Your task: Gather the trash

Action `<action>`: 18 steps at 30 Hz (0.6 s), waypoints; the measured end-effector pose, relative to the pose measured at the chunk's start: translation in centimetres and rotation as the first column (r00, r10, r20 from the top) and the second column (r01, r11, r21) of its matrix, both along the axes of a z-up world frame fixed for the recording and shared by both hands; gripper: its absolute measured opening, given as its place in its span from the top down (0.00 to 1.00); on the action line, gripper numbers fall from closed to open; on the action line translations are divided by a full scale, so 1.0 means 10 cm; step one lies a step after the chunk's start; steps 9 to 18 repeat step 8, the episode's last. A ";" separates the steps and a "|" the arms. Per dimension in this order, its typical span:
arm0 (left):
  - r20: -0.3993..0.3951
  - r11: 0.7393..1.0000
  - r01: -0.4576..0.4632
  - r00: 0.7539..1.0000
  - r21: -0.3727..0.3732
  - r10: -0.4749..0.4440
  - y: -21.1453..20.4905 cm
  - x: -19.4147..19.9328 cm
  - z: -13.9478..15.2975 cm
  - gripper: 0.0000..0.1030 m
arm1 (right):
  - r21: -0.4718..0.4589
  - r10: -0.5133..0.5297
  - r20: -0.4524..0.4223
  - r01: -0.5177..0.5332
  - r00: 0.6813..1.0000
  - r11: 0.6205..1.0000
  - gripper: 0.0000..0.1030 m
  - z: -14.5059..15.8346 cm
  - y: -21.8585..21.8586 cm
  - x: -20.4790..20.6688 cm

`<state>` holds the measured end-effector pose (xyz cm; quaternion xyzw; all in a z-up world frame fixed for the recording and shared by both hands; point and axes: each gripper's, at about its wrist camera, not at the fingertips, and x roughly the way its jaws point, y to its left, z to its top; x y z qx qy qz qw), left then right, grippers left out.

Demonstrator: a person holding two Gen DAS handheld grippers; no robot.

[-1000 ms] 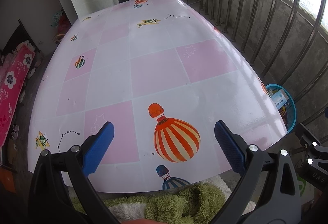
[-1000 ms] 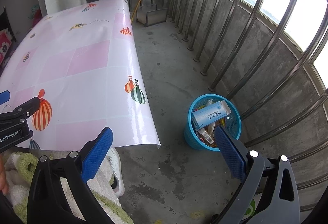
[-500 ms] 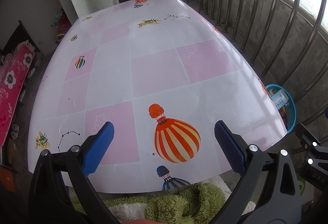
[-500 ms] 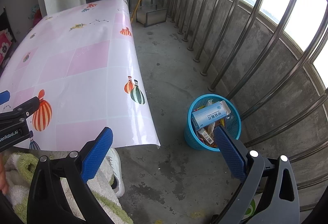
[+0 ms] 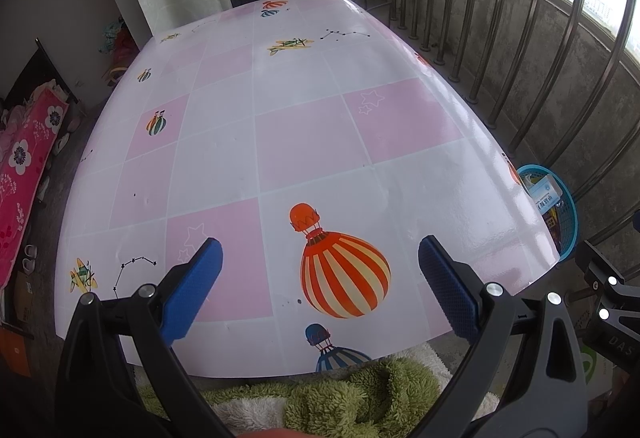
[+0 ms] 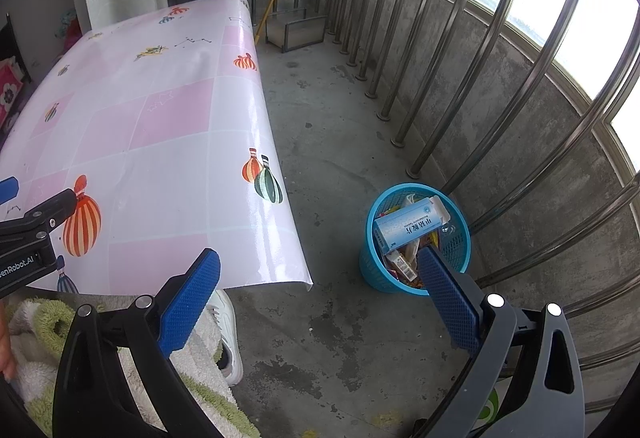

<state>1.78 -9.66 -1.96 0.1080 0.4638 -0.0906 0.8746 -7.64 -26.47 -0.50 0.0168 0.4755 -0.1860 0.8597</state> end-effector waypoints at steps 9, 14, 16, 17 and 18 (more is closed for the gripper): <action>-0.004 1.000 -0.003 1.000 -0.002 0.003 -0.01 0.01 0.00 0.09 | 0.002 0.000 0.000 0.000 1.000 1.000 0.06 0.00 0.00 0.00; -0.004 1.000 -0.003 1.000 -0.002 0.003 -0.01 0.01 0.00 0.09 | 0.002 0.000 0.000 0.000 1.000 1.000 0.06 0.00 0.00 0.00; -0.004 1.000 -0.003 1.000 -0.002 0.003 -0.01 0.01 0.00 0.09 | 0.002 0.000 0.000 0.000 1.000 1.000 0.06 0.00 0.00 0.00; -0.004 1.000 -0.003 1.000 -0.002 0.003 -0.01 0.01 0.00 0.09 | 0.002 0.000 0.000 0.000 1.000 1.000 0.06 0.00 0.00 0.00; -0.004 1.000 -0.003 1.000 -0.002 0.003 -0.01 0.01 0.00 0.09 | 0.002 0.000 0.000 0.000 1.000 1.000 0.06 0.00 0.00 0.00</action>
